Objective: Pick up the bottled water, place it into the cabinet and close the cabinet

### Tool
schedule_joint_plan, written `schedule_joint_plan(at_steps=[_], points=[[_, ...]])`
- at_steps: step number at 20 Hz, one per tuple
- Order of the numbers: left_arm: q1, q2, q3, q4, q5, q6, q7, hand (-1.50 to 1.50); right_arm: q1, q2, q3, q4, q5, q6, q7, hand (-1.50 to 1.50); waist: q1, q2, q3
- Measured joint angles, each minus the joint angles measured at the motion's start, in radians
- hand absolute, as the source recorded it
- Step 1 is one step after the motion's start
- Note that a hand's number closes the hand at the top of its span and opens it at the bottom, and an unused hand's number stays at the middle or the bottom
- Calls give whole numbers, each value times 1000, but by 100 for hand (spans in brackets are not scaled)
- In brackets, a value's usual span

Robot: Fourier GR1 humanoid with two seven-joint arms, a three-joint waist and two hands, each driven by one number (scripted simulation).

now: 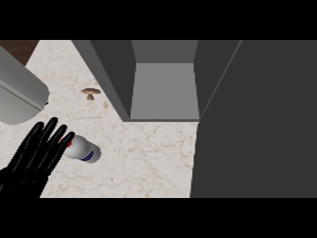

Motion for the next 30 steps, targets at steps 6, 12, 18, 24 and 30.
schedule_joint_plan(at_steps=[6,12,18,24,30], points=[[113,71,104,-57,187,-76,67,-150,118,10,70,-52,-15,3,1,-150,2,0,1],[180,83,178,-28,241,-179,43,-150,261,1,107,-105,-32,48,-58,-150,-1,0,1],[208,81,249,35,259,-275,11,-150,271,-11,96,-87,-51,69,-94,-150,1,1,1],[208,63,303,84,259,-350,-26,-150,311,-13,131,-109,-16,65,-108,-150,0,1,1],[147,73,382,195,258,-368,-44,-150,334,-16,137,-61,-3,88,-183,-150,-3,1,1]])
